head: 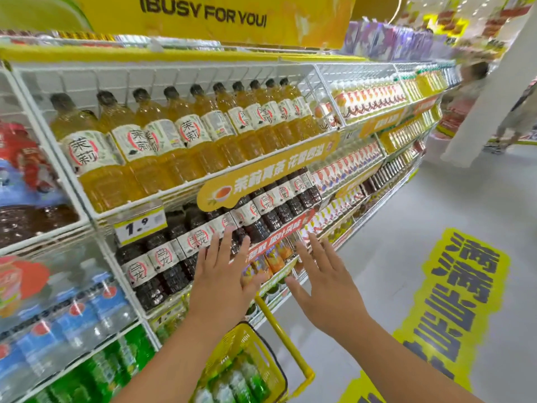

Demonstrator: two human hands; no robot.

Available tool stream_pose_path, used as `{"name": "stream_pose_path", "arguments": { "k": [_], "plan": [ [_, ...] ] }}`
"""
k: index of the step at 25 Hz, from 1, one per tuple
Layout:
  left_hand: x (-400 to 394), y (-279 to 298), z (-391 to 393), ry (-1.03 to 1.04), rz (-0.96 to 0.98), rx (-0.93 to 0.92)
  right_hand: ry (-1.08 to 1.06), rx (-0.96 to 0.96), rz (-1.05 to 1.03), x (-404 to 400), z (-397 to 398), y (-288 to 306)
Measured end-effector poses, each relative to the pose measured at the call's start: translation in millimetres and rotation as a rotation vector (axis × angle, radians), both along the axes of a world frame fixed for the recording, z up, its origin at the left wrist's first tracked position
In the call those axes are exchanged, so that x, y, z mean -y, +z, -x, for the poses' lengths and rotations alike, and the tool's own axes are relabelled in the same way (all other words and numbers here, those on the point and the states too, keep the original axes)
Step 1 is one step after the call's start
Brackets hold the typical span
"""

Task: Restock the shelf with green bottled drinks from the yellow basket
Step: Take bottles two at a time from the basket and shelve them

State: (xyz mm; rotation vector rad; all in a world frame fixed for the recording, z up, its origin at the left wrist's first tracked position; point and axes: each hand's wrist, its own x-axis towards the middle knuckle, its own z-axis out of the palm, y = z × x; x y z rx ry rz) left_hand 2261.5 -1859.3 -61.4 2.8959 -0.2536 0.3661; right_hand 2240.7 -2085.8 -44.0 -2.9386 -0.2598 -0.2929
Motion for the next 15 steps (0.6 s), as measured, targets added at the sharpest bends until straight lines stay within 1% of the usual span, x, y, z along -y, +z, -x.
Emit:
{"name": "stream_pose_path", "arguments": {
  "k": [6,9,12,15],
  "plan": [
    [-11,-33,5,0.272,0.014,-0.063,0.231,-0.063,0.052,-10,-65,-41],
    [1,-50,18,0.437,0.029,-0.09,0.349,-0.099,0.077,-11,-86,-62],
    [19,-81,37,0.619,0.03,-0.129,0.465,-0.143,0.125,-7,-101,-94],
    [29,-119,54,0.775,0.023,-0.218,0.595,-0.201,0.158,-8,-109,-134]
  ]
}}
